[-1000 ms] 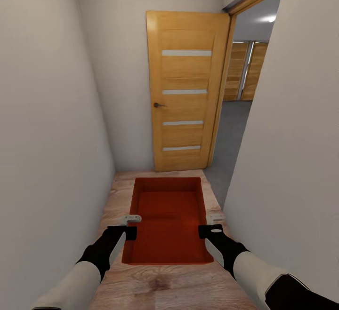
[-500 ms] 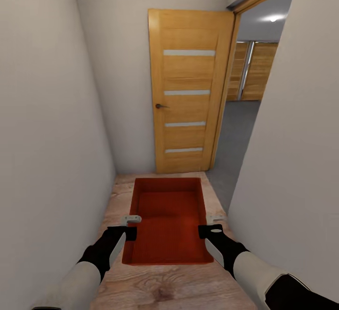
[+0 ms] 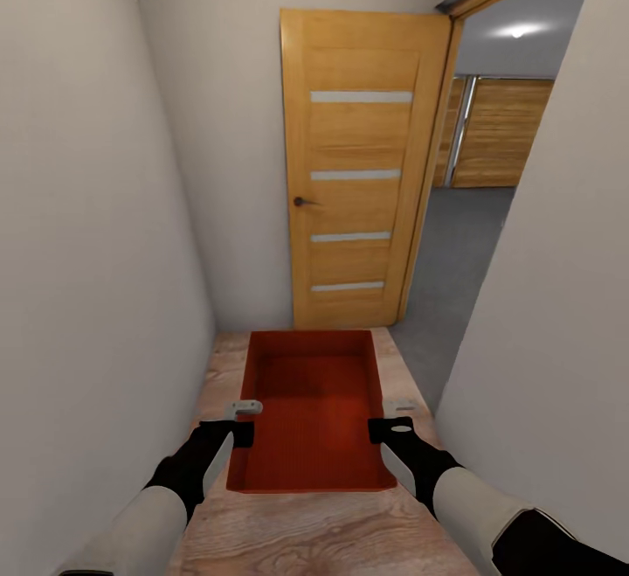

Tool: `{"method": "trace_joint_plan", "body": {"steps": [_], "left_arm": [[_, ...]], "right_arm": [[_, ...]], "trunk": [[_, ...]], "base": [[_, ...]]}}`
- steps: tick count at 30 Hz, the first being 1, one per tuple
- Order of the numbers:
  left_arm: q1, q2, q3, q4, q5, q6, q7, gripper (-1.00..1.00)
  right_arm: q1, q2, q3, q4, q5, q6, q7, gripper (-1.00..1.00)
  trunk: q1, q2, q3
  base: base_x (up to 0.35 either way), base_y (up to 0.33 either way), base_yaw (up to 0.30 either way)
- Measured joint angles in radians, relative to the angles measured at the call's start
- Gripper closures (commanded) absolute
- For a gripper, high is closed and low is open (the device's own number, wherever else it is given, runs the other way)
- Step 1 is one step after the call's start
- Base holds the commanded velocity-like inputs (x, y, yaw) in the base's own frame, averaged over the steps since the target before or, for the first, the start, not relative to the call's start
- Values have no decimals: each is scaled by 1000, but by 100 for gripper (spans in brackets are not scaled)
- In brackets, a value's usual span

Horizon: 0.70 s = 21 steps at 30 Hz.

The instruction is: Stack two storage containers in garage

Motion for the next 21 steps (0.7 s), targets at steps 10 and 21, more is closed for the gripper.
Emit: {"method": "trace_joint_plan", "body": {"steps": [10,21], "left_arm": [[0,0,1,1,0,-1,0,100],[0,0,1,2,1,-2,0,100]], "right_arm": [[0,0,0,0,1,0,0,100],[0,0,1,0,0,0,0,100]], "trunk": [[0,0,0],[0,0,0]], "base": [[321,0,0],[322,0,0]]}}
